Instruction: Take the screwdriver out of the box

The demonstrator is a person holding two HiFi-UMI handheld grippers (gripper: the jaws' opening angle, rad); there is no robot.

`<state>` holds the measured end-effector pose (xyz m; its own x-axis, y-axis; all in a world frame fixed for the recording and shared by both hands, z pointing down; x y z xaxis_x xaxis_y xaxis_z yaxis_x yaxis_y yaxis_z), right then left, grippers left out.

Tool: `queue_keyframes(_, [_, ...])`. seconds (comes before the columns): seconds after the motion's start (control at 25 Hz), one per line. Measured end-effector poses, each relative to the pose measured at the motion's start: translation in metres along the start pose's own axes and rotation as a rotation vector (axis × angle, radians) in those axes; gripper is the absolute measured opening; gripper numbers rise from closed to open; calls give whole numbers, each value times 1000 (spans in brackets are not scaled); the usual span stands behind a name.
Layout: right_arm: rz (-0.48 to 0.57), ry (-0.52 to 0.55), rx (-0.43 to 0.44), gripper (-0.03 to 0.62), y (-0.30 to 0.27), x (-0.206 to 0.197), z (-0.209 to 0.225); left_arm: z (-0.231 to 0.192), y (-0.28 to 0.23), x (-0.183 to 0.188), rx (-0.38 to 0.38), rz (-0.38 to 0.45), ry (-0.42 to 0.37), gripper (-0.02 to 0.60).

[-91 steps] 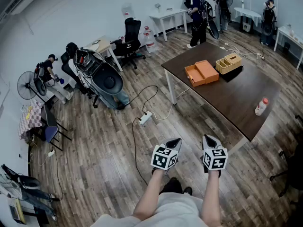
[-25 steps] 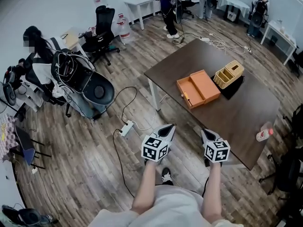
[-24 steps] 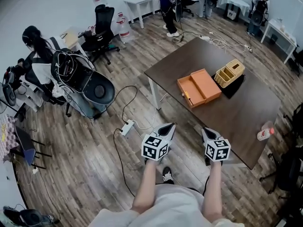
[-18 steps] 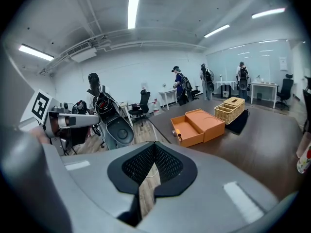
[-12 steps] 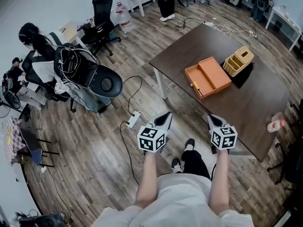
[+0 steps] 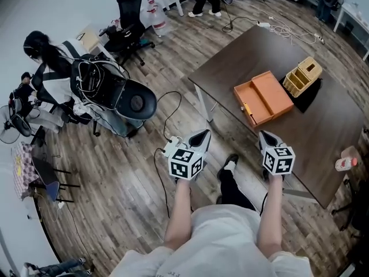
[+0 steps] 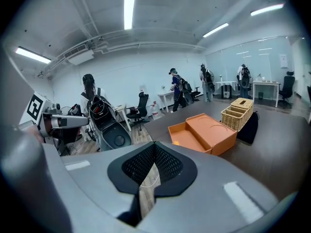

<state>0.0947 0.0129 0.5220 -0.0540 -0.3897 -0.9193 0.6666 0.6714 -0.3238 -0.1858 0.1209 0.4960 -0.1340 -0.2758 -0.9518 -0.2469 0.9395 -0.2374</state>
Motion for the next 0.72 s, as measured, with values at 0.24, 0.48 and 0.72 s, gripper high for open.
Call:
queue_keyframes(0.24, [38, -80, -11, 2, -54, 22, 33, -22, -68, 10, -45, -52, -33, 54])
queue_keyframes(0.48, [-123, -98, -7, 2, -114, 21, 64, -29, -134, 5, -128, -135, -47, 54])
queue_keyframes(0.72, [-265, -118, 45, 2, -158, 20, 76, -35, -184, 8, -210, -199, -63, 54])
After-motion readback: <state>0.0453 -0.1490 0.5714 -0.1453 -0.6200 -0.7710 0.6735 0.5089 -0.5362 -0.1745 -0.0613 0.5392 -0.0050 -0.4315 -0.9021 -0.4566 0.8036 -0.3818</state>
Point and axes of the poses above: the fingertips, and each gripper's own axes: y backward along the fingers, z to its right, x out of its top, the point moved 9 cm from there along y, backward along the fingers, and after that the axes turned 9 degrees about z, right-handed, at the moved point
